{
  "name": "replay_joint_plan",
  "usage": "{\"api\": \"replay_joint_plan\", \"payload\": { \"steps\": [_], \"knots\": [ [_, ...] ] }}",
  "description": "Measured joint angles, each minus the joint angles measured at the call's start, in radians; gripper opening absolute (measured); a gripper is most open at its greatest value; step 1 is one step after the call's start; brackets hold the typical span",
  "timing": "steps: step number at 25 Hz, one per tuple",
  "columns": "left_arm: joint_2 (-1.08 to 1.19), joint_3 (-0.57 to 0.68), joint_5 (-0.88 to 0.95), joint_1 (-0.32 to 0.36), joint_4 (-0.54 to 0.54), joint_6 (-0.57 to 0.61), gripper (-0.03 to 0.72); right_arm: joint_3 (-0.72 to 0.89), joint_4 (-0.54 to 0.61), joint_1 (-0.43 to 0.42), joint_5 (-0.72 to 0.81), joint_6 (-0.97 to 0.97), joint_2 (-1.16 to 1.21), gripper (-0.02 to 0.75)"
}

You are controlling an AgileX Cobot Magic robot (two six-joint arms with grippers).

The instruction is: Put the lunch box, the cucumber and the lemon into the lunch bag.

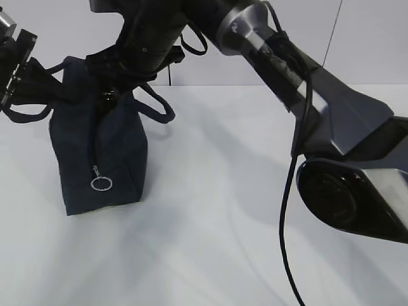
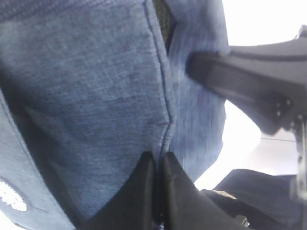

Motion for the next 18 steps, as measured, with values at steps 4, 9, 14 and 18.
{"api": "replay_joint_plan", "payload": {
  "steps": [4,9,14,18],
  "knots": [
    [0.000,0.000,-0.002,-0.016,-0.009,0.000,-0.009,0.000,-0.031,0.000,0.000,0.000,-0.002,0.002],
    [0.001,0.000,-0.002,-0.016,-0.022,0.000,-0.009,0.000,-0.084,0.000,0.001,-0.001,-0.006,0.002],
    [0.001,0.000,-0.004,-0.020,-0.042,0.002,-0.009,0.000,-0.174,0.000,0.001,-0.004,-0.012,0.001],
    [0.001,0.000,-0.007,-0.020,-0.046,0.002,-0.009,0.000,-0.214,0.000,0.001,-0.006,-0.012,0.001]
  ]
}}
